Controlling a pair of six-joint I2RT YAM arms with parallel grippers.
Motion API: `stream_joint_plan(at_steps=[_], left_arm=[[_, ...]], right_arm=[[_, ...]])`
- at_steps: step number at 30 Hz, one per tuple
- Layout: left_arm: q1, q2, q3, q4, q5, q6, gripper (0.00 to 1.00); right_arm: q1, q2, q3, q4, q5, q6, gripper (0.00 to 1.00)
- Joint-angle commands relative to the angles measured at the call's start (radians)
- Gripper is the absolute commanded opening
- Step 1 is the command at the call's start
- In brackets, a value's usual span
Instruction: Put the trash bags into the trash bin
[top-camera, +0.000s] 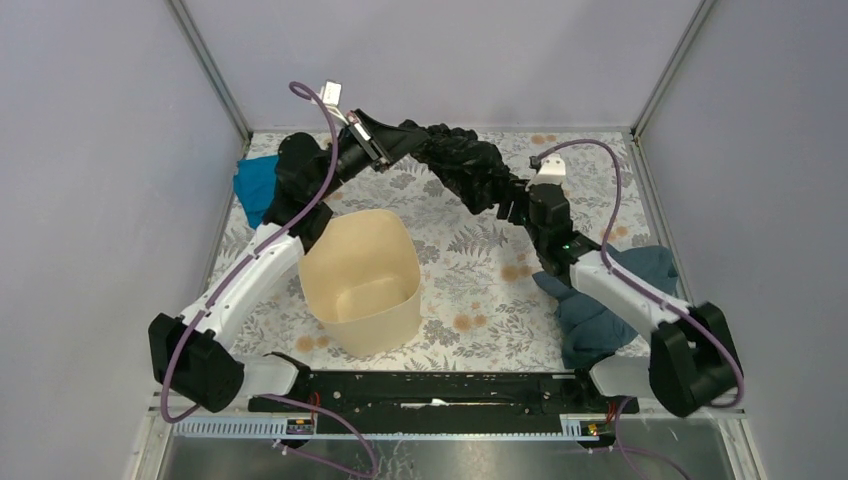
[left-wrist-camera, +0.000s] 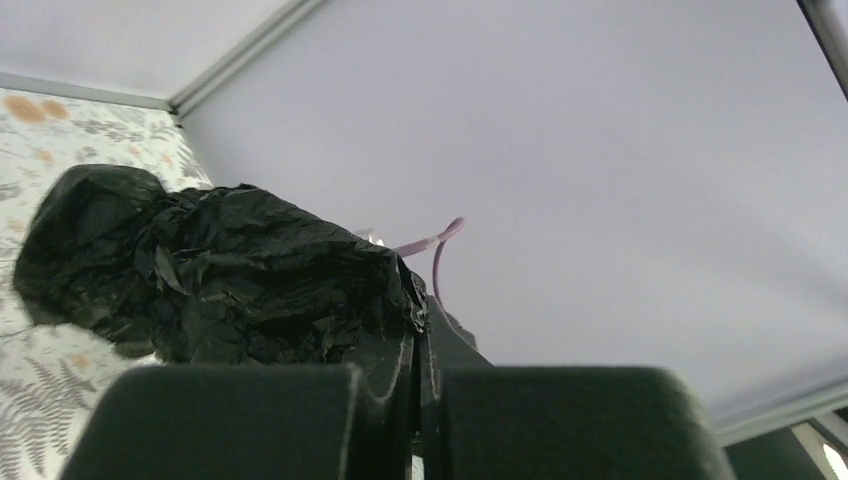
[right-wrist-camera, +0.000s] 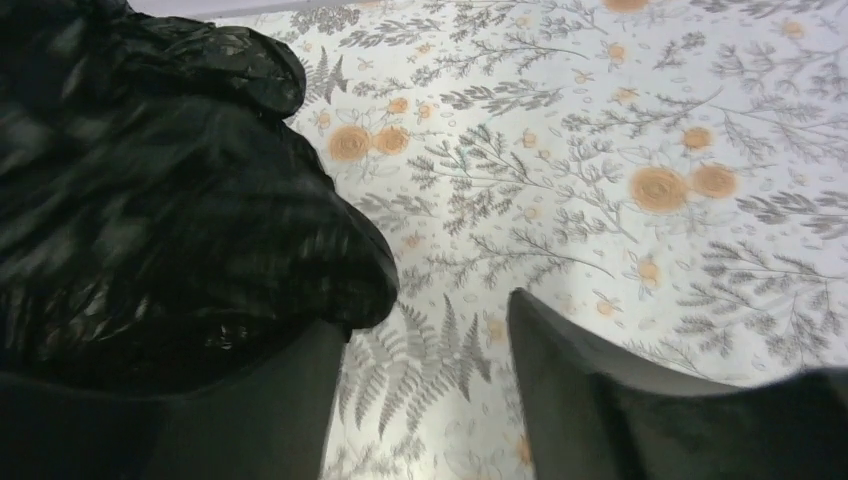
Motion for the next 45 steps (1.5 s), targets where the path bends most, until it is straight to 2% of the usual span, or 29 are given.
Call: stream_joint_plan(at_steps=[1,3,5,7,10,13,17,19,21,22,24,29,31,32,33,34,35,37,39,40,42,45], left_arm=[[-0.094,-0.006,0.077,-0.009,-0.079,0.095,0.0],[-0.132,0.009,0.076,-0.01,-0.103,0.112,0.0],[-0.169,0.017,0.064,0.001,-0.141,0.12,0.0],[-0.203,0.021,0.038,0.044,-0.171,0.113,0.0],[-0.249,0.031,0.004,0.099,-0.208,0.09,0.0],[-0.294,0.041,-0.033,0.152,-0.264,0.058,0.0],[-0.336,0.055,-0.045,0.168,-0.301,0.042,0.0],[-0.353,0.061,-0.047,0.165,-0.316,0.036,0.0],[-0.366,0.064,-0.045,0.161,-0.323,0.031,0.0],[-0.369,0.065,-0.044,0.158,-0.324,0.028,0.0],[-0.374,0.062,-0.041,0.151,-0.325,0.025,0.0],[-0.38,0.057,-0.011,0.076,-0.336,0.076,0.0],[-0.378,0.066,0.041,-0.025,-0.355,0.153,0.0],[-0.377,0.074,0.086,-0.106,-0.377,0.215,0.05],[-0.376,0.084,0.138,-0.221,-0.413,0.28,0.14],[-0.377,0.107,0.208,-0.309,-0.435,0.368,0.27],[-0.375,0.124,0.257,-0.393,-0.455,0.427,0.46],[-0.374,0.142,0.327,-0.526,-0.484,0.526,0.77],[-0.373,0.128,0.333,-0.594,-0.488,0.587,0.95],[-0.37,0.105,0.311,-0.6,-0.479,0.606,0.98],[-0.362,0.045,0.236,-0.585,-0.452,0.619,0.99],[-0.343,-0.052,0.125,-0.569,-0.446,0.61,0.99]], right_arm=[[-0.001,-0.207,0.063,-0.382,-0.076,0.022,0.77],[-0.002,-0.313,0.058,-0.463,-0.231,0.048,0.88],[-0.001,-0.414,0.075,-0.557,-0.372,0.092,0.9],[0.0,-0.487,0.091,-0.654,-0.439,0.128,0.92],[-0.001,-0.56,0.131,-0.803,-0.453,0.159,0.95],[-0.001,-0.594,0.113,-0.742,-0.572,0.224,0.95],[0.001,-0.587,0.041,-0.487,-0.727,0.42,0.95],[0.002,-0.593,0.002,-0.397,-0.677,0.482,0.95],[0.004,-0.586,-0.013,-0.389,-0.559,0.498,0.94],[0.004,-0.58,-0.021,-0.401,-0.476,0.501,0.9],[0.004,-0.554,-0.036,-0.417,-0.342,0.479,0.73],[0.003,-0.559,-0.031,-0.424,-0.311,0.385,0.2],[0.004,-0.609,0.0,-0.489,-0.364,0.339,0.14],[0.004,-0.636,0.022,-0.544,-0.397,0.312,0.12],[0.003,-0.658,0.042,-0.593,-0.429,0.303,0.11],[0.004,-0.676,0.062,-0.64,-0.46,0.303,0.08],[0.004,-0.682,0.09,-0.693,-0.494,0.305,0.03],[0.004,-0.692,0.126,-0.767,-0.565,0.304,0.0],[0.004,-0.71,0.129,-0.794,-0.572,0.287,0.0],[0.004,-0.717,0.117,-0.783,-0.561,0.263,0.0],[0.004,-0.706,0.113,-0.763,-0.528,0.218,0.0],[0.002,-0.651,0.119,-0.655,-0.584,0.181,0.0]])
